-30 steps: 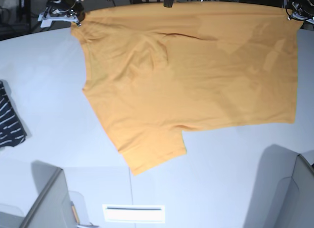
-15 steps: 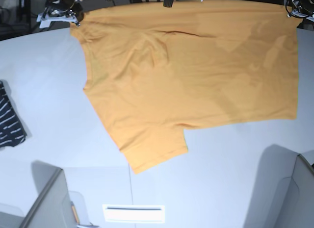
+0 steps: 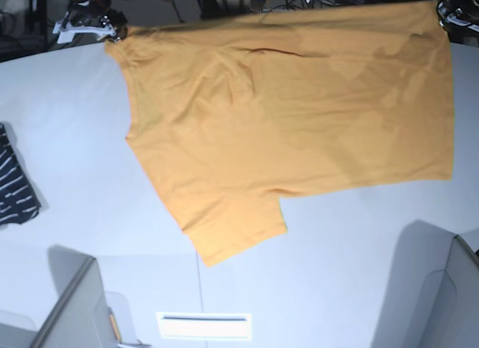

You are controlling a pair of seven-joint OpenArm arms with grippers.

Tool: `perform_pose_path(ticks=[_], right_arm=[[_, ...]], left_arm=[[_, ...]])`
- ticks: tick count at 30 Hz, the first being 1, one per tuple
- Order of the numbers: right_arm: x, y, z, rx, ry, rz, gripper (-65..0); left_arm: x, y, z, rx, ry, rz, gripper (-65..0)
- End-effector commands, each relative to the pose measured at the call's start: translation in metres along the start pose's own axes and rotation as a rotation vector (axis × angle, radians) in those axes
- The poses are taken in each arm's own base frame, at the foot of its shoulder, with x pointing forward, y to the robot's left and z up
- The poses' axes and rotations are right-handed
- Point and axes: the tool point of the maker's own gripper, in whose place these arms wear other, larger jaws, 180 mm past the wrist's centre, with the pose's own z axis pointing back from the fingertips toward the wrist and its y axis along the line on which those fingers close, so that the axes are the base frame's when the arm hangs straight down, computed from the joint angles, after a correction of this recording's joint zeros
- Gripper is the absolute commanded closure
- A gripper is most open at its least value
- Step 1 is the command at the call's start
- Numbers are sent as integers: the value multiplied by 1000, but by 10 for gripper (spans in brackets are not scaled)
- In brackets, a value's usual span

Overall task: Fold the T-shirt properly
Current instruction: 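Lower the shirt onto the table and release both grippers, then reach the right gripper to the hem corner and grasp it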

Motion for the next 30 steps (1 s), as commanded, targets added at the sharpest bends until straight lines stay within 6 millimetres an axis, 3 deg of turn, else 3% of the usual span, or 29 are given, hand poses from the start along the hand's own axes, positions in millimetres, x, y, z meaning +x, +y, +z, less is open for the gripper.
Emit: perform_pose_path(ticks=[1, 6, 11, 14, 20, 24, 30], right_arm=[[5, -1, 5, 2, -17, 9, -300], [26, -16, 12, -33, -79, -19, -293], [50, -23, 20, -50, -147, -30, -293], [67, -2, 22, 3, -194, -12, -293], [115, 70, 14, 209, -289, 112, -291], [143, 113, 5, 298, -309, 151, -291], [159, 180, -25, 402, -210, 197, -291]], left_arm=[[10, 6, 7, 17, -33, -14, -497], [13, 6, 7, 16, -42, -9, -518], [31, 35, 28, 72, -134, 78, -515], [44, 46, 37, 93, -192, 119, -469], [69, 27, 33, 35, -268, 151, -160], [92, 4, 28, -29, -325, 169, 0], [123, -64, 10, -158, -321, 36, 0]])
